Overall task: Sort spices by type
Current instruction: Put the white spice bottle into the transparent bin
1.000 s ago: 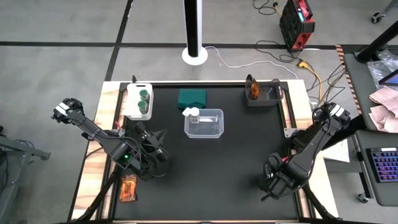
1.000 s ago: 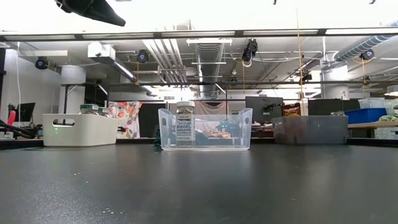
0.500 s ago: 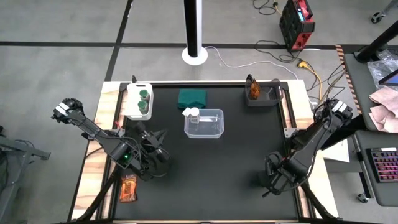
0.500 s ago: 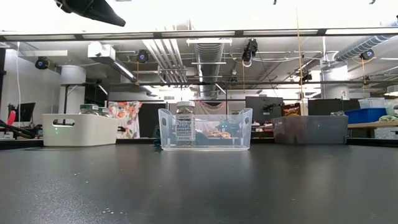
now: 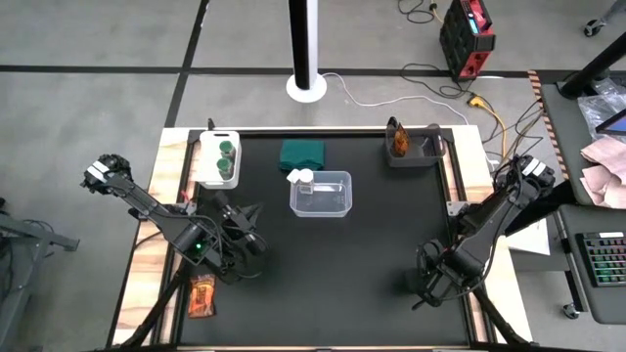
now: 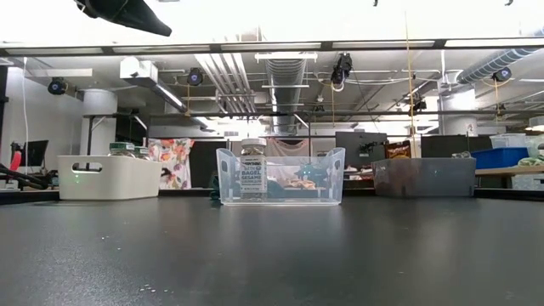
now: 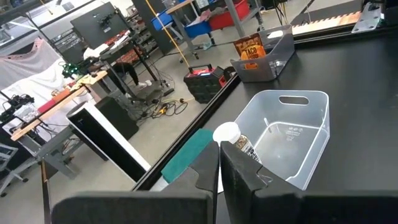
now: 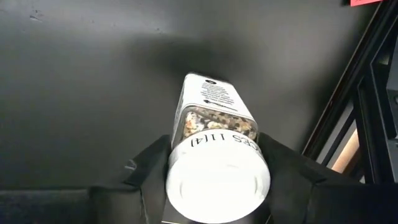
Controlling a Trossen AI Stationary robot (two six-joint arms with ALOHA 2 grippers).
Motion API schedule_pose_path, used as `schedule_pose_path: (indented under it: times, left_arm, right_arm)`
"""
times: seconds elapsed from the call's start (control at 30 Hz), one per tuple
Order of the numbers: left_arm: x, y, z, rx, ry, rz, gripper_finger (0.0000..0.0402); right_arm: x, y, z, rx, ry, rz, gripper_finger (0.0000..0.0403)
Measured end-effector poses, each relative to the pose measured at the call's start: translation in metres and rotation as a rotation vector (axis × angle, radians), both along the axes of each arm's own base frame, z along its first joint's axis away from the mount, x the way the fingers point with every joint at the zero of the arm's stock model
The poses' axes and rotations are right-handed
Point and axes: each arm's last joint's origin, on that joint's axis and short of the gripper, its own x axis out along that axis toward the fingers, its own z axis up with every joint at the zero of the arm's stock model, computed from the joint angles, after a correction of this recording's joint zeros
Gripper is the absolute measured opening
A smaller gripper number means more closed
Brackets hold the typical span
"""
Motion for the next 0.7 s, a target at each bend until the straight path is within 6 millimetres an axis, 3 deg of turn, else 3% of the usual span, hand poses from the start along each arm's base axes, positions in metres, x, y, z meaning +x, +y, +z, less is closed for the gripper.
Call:
schedule_pose_path:
  times: [0.2, 0.37, 0.53, 0.7]
  left_arm:
    - [0.000, 0.000, 0.000, 0.002, 0.001, 0.000, 0.0000]
    - [0.000, 0.000, 0.000, 0.002, 0.001, 0.000, 0.0000]
    - [0.000, 0.000, 0.000, 0.002, 0.001, 0.000, 0.0000]
    - [0.000, 0.000, 0.000, 0.001, 0.001, 0.000, 0.0000]
  right_arm:
    - [0.000, -0.001, 0.003, 0.001, -0.001, 0.011, 0.0198]
    - [0.009, -0.007, 0.021, 0.011, -0.018, 0.064, 0.0198]
    - [0.034, -0.025, 0.046, 0.028, -0.078, 0.170, 0.0198]
    - [0.059, -0.055, 0.070, 0.024, -0.138, 0.324, 0.0198]
